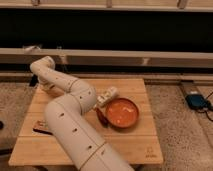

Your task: Place the white sponge in the ceramic cup

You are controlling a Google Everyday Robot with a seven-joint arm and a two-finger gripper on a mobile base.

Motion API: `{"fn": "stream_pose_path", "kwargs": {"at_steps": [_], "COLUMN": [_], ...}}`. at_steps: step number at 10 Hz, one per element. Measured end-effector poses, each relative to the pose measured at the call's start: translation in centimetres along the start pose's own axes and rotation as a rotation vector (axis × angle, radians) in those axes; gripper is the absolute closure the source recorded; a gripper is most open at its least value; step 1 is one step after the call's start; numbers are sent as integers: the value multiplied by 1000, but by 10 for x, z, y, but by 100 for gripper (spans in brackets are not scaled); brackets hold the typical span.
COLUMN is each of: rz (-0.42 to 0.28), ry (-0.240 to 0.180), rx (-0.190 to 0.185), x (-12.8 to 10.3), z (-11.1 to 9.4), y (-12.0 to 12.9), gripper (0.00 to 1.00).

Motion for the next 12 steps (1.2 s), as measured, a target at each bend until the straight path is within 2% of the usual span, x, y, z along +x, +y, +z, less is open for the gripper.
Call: {"fn": "stream_pose_path", "kwargs": {"at_steps": [3, 5, 9, 12], "rz": [18, 22, 12, 7], "ry": [-7, -13, -19, -47], "rx": [47, 64, 123, 144], "x": [17, 21, 20, 13], "z": [-31, -43, -94, -123], "y": [-6, -3, -4, 3], "gripper": [100, 100, 100, 100]}}
